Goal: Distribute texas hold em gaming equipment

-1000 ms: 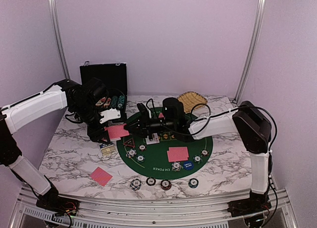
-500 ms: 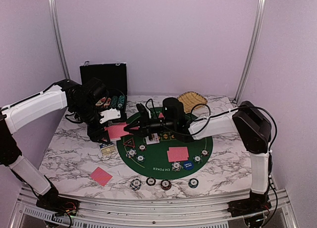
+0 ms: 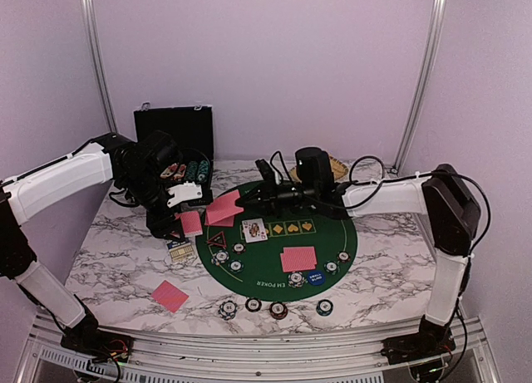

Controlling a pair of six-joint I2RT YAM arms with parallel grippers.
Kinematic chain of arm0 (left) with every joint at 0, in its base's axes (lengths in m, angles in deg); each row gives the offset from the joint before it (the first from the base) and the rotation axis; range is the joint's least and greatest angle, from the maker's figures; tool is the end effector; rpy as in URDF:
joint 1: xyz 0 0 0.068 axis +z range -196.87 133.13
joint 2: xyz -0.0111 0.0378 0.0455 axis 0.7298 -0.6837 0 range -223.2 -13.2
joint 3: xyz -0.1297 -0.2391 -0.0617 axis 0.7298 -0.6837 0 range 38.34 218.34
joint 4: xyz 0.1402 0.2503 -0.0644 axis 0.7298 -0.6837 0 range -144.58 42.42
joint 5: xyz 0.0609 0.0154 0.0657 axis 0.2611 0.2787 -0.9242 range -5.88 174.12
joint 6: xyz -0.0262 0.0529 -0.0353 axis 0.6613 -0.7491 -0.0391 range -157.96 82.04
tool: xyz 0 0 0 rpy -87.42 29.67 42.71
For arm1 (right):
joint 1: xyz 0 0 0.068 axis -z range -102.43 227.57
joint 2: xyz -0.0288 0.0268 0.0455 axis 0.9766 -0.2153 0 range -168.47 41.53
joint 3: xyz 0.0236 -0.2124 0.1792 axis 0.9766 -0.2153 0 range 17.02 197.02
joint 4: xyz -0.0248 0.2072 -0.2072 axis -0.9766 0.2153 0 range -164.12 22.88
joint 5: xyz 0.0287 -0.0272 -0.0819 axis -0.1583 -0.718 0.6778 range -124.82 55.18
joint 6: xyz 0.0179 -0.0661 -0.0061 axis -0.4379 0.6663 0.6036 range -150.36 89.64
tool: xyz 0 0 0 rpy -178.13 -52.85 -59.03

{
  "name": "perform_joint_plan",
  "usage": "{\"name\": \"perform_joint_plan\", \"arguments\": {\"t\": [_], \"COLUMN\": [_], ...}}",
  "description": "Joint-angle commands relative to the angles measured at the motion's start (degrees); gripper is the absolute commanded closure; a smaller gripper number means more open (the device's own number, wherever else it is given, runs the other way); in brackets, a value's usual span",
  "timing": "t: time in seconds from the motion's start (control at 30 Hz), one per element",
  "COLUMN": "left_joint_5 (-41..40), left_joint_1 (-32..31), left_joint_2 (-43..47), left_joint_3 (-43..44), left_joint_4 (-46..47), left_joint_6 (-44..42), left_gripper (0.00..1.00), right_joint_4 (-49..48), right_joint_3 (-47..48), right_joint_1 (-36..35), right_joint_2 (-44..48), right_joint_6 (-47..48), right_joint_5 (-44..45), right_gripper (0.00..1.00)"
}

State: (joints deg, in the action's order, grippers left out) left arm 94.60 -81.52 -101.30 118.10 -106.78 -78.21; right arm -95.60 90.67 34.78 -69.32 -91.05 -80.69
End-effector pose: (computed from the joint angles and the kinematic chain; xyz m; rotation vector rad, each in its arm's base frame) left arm 0.2785 -0.2047 0.2837 1.7014 2.1395 -0.2237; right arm 0.3277 0.3578 0.2143 -0.3492 2.2514 1.8587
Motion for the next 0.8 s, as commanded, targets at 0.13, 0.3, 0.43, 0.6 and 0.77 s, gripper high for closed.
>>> {"name": "perform_joint_plan", "arguments": {"t": [0.13,0.3,0.43,0.6,0.77], "left_joint_5": [0.18,0.16,0.13,0.15,0.15], "left_joint_1": [0.05,0.03,0.03,0.03,0.03], "left_joint_2": [0.4,0.54,0.85,1.03,1.56], "left_joint_3": [0.48,0.24,0.09,-0.35,-0.58], "left_joint_4": [-0.46,-0.48,-0.48,-0.38,-0.4], "left_joint_6": [0.08,0.25,0.3,0.46,0.25], "left_gripper": [1.0,1.0,1.0,1.0,1.0], "right_joint_4": [39.57,51.78,54.77,43.43,28.54], "right_joint_3": [11.75,21.37,25.84,18.86,10.02], "right_joint_1": [5.58,3.17,-0.86,-6.79,-8.56], "right_joint_2": [5.0,2.02,-1.86,-2.14,-0.39], "right_joint_6": [31.53,49.7,61.84,80.01,94.15], "right_joint_5": [15.84,37.05,56.06,71.62,75.08], "right_gripper": [1.0,1.0,1.0,1.0,1.0]}}
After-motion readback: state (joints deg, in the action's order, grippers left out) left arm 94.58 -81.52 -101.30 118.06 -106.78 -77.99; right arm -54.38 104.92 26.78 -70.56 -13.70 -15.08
